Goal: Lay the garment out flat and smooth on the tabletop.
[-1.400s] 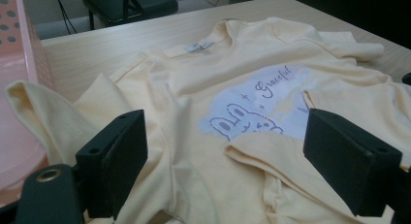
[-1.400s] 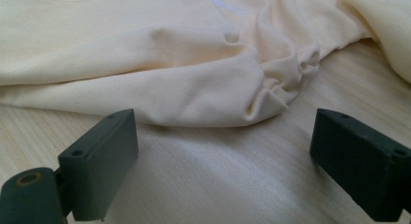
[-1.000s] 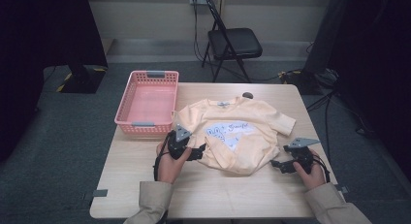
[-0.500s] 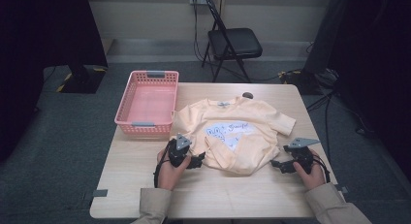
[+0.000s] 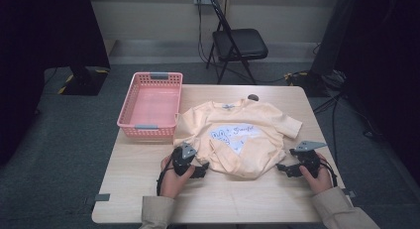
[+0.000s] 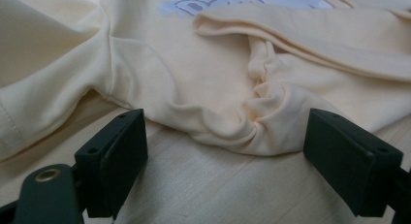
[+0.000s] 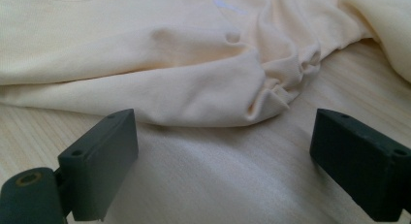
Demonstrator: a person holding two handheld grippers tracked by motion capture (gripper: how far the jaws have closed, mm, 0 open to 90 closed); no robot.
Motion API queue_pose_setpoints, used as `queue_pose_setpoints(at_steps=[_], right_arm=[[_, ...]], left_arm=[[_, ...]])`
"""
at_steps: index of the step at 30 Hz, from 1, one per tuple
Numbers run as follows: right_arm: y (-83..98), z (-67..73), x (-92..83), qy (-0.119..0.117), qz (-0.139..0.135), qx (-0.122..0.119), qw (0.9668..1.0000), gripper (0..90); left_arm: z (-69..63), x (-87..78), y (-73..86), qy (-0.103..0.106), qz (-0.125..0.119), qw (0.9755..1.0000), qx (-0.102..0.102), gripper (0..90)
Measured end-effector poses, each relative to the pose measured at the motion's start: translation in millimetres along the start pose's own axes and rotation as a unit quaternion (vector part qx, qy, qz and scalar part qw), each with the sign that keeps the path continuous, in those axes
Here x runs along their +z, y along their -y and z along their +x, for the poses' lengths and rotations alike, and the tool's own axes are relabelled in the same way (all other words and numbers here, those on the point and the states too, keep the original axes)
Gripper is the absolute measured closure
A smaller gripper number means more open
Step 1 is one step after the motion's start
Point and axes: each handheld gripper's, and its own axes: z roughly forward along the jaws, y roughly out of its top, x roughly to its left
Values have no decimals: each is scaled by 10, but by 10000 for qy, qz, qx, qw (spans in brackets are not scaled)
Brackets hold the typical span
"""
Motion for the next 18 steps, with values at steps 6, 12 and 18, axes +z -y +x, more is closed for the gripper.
queue_pose_setpoints(at_steps=[6,12,18], right_arm=[[0,1,0,3,0,2,10000,90],[-3,13,3,52,3,35,10000,87],[-9,39,9,20,-1,36,10000,84]], left_arm=[[-9,19,16,157,-69,9998,140,119],[-8,20,16,158,-73,9997,148,116],[-8,21,16,156,-77,9997,154,116]])
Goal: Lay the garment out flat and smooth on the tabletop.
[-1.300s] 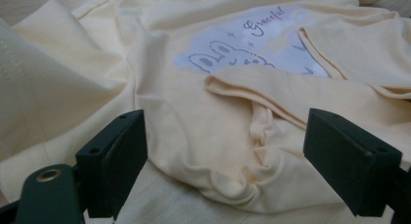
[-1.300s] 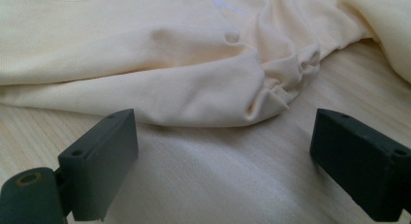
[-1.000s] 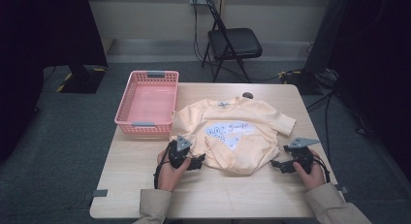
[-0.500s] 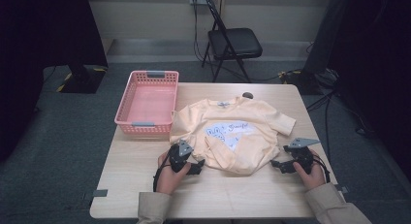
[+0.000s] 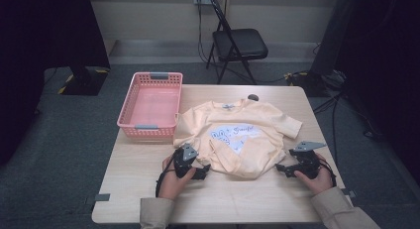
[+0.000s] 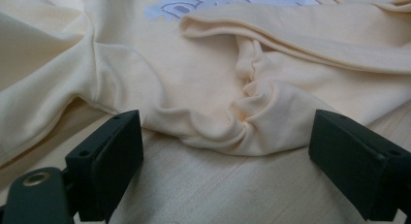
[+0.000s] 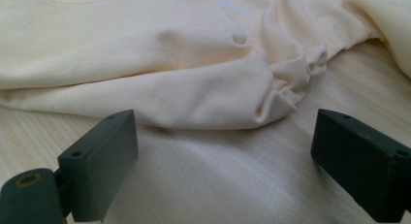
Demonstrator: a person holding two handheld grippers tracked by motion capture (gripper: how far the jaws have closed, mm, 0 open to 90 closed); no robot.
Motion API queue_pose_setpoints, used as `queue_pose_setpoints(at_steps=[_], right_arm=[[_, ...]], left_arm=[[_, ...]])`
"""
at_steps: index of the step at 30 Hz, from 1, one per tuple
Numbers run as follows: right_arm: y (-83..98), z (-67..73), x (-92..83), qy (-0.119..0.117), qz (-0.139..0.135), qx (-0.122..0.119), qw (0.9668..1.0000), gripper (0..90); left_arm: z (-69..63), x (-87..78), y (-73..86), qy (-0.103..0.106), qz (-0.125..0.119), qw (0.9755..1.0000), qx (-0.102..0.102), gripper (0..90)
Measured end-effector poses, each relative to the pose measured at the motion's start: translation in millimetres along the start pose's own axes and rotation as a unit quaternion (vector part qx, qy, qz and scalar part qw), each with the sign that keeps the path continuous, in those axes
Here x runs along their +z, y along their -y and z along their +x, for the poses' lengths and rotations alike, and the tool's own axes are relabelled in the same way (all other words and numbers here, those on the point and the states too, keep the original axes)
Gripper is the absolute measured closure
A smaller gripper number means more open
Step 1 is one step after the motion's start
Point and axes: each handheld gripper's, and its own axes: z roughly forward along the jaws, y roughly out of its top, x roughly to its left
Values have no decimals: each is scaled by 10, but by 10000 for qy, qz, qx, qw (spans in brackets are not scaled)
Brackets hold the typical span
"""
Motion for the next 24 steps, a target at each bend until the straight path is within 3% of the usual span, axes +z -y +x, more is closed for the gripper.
queue_pose_setpoints(at_steps=[7,13,18,24], right_arm=[[-38,41,-25,88,118,-5,9999,114],[-115,30,-103,83,39,70,9999,132],[-285,14,-131,44,-121,64,9999,235],[-546,43,-3,2,-49,-135,9999,356]], left_arm=[[0,0,0,-1,-1,10000,-3,116],[0,0,0,0,-1,10000,-2,117],[1,0,0,1,0,10000,-1,116],[0,0,0,1,1,10000,-3,116]])
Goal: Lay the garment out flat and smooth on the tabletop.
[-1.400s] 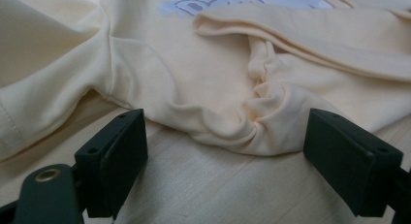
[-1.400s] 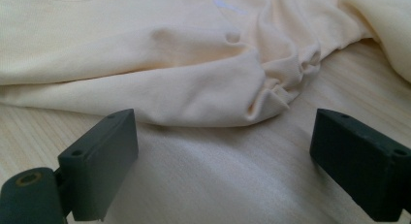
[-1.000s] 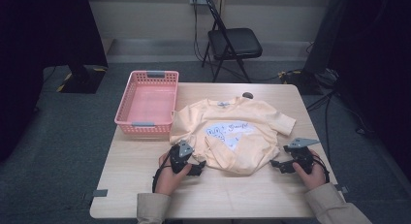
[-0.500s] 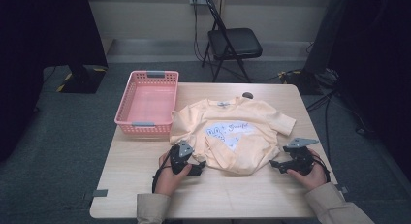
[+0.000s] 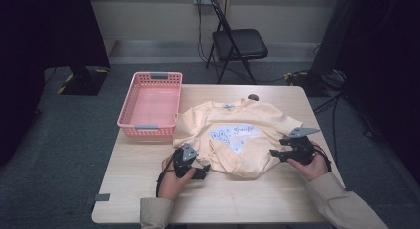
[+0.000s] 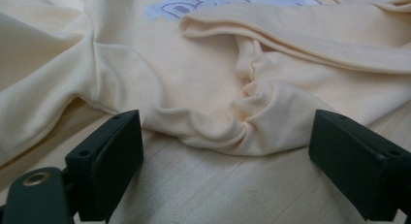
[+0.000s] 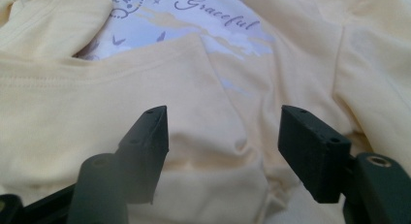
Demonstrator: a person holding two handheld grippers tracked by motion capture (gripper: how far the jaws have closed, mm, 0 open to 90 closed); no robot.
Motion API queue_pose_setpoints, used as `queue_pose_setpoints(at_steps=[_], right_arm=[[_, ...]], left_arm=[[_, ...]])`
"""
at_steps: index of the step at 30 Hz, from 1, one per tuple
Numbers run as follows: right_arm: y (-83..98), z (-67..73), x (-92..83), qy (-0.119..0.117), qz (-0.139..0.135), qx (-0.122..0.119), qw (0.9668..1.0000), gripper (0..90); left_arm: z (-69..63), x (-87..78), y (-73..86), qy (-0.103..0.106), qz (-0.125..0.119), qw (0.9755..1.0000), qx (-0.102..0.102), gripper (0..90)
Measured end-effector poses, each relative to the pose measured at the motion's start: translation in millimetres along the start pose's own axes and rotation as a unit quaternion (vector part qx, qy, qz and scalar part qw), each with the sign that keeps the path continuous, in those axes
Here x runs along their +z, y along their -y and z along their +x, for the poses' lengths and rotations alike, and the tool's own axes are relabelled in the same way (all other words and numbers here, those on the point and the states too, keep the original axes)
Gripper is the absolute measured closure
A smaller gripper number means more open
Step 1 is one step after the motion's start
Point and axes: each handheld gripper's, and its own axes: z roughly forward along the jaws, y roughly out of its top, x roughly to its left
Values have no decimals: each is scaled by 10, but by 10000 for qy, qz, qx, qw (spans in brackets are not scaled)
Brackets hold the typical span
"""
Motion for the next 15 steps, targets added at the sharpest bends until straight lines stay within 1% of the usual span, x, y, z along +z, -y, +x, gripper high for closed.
queue_pose_setpoints(at_steps=[5,7,9,10,12,15], right_arm=[[-189,45,191,-146,75,-153,9997,497],[-252,62,273,-157,73,-178,9997,525],[-303,70,361,-253,80,-124,9996,550],[-328,77,401,-248,65,-113,9996,565],[-382,92,477,-326,67,-97,9994,583],[-463,125,580,-341,124,-169,9992,627]], left_arm=[[0,0,0,0,-3,10000,0,116],[0,0,0,-1,-2,10000,1,117],[0,0,0,-1,-2,10000,2,116],[0,0,0,-1,-2,10000,3,116],[0,0,0,0,-3,10000,2,116],[-2,1,0,6,-7,10000,-1,117]])
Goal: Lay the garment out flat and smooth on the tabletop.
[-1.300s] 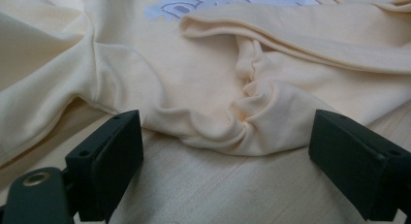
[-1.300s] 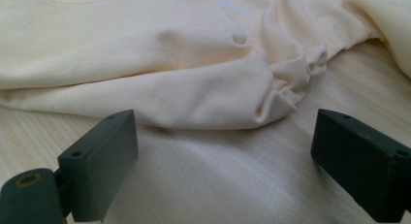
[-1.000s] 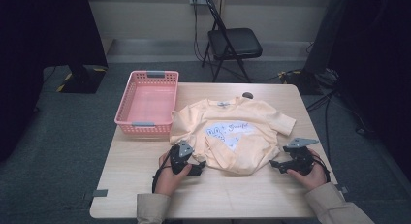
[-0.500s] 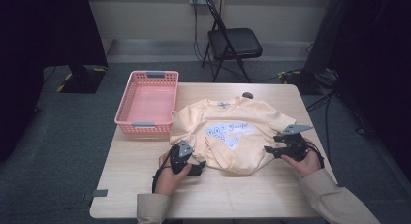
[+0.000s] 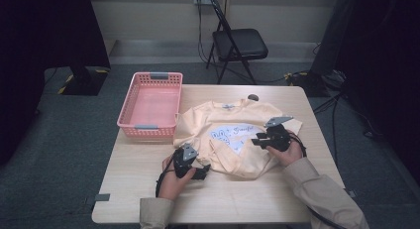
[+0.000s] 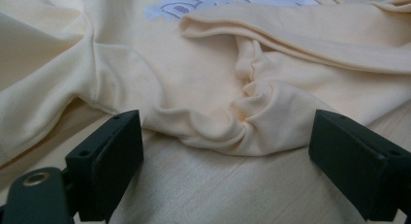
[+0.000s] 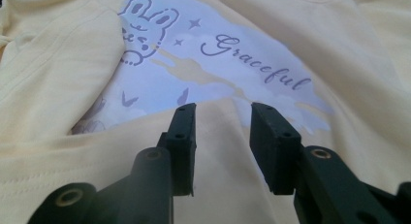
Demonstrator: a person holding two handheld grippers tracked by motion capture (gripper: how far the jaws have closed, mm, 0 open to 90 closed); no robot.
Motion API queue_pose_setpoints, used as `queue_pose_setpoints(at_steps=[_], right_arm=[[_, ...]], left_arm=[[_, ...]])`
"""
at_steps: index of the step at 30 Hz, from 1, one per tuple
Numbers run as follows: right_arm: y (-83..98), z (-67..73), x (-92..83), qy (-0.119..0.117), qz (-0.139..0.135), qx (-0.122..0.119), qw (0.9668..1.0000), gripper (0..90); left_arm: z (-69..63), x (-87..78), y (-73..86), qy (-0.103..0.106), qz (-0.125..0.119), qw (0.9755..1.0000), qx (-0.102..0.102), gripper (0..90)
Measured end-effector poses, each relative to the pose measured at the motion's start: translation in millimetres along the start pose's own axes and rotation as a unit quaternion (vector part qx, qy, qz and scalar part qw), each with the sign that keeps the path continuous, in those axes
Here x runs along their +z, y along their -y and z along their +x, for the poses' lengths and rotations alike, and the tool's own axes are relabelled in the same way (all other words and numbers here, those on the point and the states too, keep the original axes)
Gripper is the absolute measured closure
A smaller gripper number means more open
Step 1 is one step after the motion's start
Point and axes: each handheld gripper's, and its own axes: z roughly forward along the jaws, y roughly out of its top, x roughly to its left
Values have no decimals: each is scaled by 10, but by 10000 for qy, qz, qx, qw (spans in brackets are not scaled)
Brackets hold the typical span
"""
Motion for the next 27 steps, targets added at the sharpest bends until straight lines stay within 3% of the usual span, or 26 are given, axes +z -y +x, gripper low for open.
queue_pose_setpoints(at_steps=[4,12,16,20,27], right_arm=[[-78,16,106,17,93,-75,9999,675],[-74,-24,243,-3,210,20,9998,687],[-97,-5,296,-49,361,-125,9993,723],[-123,-3,320,-52,393,-138,9991,811],[-128,5,300,-57,425,-184,9989,854]], left_arm=[[0,0,0,3,-1,10000,11,117],[-4,0,0,11,-10,10000,42,121],[-6,0,0,21,-11,10000,41,121],[-11,-4,3,30,-2,10000,53,121],[-21,-10,8,50,-11,10000,54,121]])
